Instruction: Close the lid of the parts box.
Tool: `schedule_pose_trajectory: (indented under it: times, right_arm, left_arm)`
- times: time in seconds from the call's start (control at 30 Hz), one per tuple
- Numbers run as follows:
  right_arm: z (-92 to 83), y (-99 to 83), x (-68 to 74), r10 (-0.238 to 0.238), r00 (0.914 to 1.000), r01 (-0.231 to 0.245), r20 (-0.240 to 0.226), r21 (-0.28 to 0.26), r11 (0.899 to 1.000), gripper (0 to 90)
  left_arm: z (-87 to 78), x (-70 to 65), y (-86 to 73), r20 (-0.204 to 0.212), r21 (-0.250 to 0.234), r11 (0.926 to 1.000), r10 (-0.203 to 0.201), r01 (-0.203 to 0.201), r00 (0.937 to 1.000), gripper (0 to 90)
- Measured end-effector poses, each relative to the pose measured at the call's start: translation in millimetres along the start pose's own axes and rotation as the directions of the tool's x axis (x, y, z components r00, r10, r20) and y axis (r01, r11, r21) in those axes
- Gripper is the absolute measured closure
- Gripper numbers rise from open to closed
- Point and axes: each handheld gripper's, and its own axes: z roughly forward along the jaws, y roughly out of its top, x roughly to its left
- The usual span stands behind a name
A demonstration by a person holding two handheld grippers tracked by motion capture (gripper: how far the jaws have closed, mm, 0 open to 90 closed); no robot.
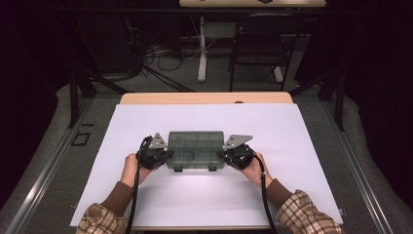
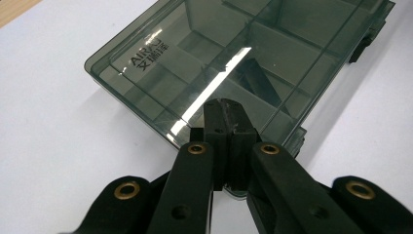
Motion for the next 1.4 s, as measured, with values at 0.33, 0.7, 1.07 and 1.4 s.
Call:
schedule_pose_trajectory:
  times: [0.33, 0.7, 1.07, 1.4]
  right_arm:
    - [-3.1, 2.3, -4.3, 0.034, 0.9994, -0.034, -0.009, 0.004, 0.999, 65.3]
    - [-22.2, 0.6, -5.0, 0.077, 0.9963, -0.075, -0.037, 0.051, 0.996, 14.3]
    - [-47.0, -9.2, -5.4, 0.081, 0.9951, -0.076, -0.057, 0.083, 0.994, 3.2]
    - [-66.8, -21.5, -0.6, 0.073, 0.9959, -0.067, -0.053, 0.105, 0.992, 0.0]
  left_arm:
    - [-5.7, -0.7, 3.3, -0.016, 0.026, 0.9996, 0.006, -0.006, 0.9998, 61.8]
    - [-23.6, -6.8, -2.9, -0.039, 0.052, 0.9983, -0.025, 0.027, 0.9989, 21.3]
    - [-39.0, -18.9, -16.1, -0.041, 0.044, 0.9985, -0.032, 0.034, 0.9986, 14.4]
    - [-39.6, -26.5, -32.9, -0.035, 0.091, 0.9948, -0.042, 0.045, 0.9985, 7.8]
